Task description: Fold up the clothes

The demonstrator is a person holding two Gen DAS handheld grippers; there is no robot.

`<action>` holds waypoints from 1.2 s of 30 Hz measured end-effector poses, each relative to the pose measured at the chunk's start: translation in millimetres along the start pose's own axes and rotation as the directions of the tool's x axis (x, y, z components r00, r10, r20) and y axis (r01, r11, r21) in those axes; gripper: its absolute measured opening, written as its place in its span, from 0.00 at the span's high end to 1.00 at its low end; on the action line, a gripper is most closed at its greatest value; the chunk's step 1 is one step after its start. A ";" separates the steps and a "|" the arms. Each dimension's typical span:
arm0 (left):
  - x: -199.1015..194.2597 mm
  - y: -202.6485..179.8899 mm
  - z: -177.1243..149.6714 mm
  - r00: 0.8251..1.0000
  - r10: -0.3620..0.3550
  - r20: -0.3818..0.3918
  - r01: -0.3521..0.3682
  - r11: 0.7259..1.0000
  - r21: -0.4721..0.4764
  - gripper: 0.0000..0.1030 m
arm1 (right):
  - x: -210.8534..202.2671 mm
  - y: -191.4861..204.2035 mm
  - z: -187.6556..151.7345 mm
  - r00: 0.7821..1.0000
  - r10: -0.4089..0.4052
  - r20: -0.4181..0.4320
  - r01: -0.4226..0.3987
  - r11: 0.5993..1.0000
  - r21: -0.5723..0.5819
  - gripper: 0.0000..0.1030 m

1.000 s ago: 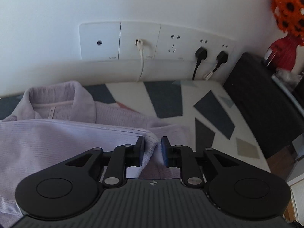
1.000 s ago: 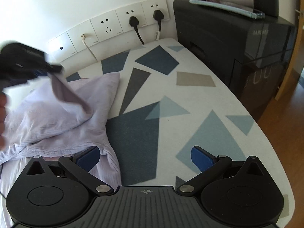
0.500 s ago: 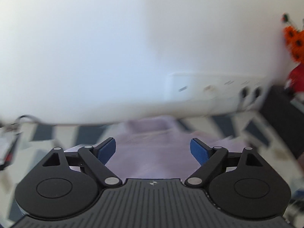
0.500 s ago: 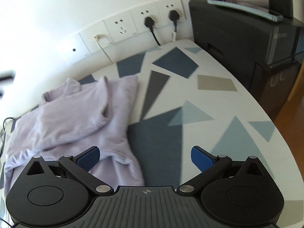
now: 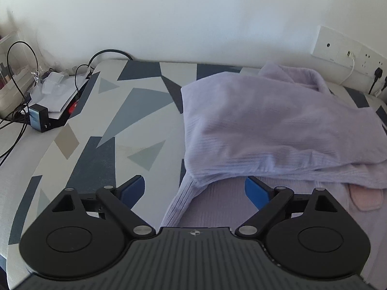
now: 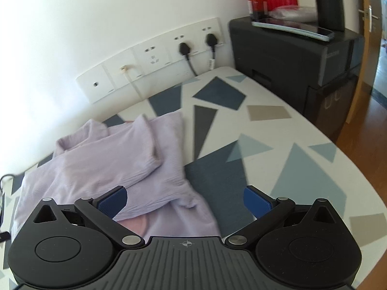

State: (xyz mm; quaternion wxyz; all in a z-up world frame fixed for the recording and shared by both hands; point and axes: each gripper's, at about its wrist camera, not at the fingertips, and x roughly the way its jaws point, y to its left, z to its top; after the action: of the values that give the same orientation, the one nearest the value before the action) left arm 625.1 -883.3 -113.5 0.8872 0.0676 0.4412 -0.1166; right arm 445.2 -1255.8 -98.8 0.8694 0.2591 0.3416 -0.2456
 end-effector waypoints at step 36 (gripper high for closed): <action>37.2 17.4 -40.2 0.997 -0.059 -0.050 0.065 0.989 0.130 0.02 | 16.7 53.7 -16.1 0.999 -0.004 -0.036 0.001 0.996 -0.092 0.01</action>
State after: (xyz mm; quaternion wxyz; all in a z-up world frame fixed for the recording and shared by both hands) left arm 620.6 -863.1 -167.1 0.8665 0.1147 0.4547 -0.1713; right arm 480.9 -1210.0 -105.8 0.8739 0.2226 0.3685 -0.2260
